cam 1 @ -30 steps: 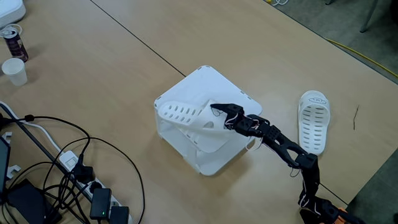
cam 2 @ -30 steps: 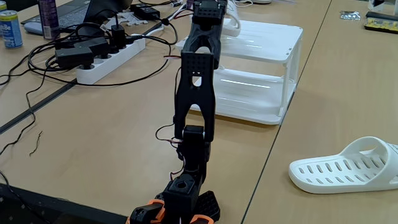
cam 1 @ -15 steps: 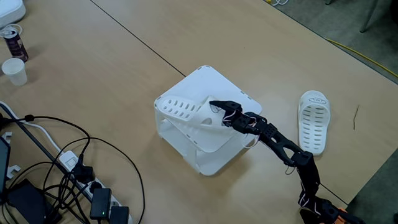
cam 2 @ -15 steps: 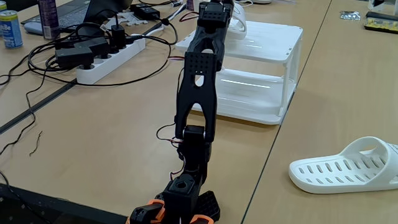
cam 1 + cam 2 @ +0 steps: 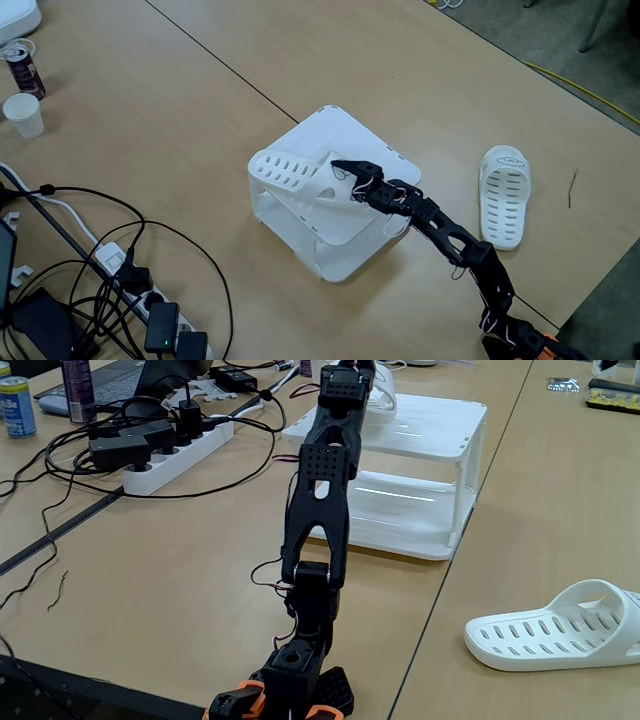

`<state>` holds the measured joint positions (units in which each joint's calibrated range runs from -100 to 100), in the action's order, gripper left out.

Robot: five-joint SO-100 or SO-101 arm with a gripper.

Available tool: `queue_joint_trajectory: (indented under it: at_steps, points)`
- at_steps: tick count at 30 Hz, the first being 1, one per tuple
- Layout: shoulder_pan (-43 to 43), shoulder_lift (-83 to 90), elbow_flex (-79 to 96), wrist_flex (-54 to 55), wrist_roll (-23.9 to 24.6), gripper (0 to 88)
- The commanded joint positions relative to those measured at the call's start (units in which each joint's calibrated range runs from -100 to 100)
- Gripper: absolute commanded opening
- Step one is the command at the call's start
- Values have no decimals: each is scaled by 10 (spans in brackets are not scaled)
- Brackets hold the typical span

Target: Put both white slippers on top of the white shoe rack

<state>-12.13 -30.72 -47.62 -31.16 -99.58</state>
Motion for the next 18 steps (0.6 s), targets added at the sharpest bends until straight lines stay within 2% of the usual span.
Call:
queue_joint_trajectory:
  at_steps: [1, 5, 10, 18]
  points:
    - [-16, 11, -39, 8, -4, 107]
    - [-28, 11, -39, 8, -4, 175]
    - [-30, 15, -23, 8, -4, 182]
    - [-27, 19, -2, 7, -4, 277]
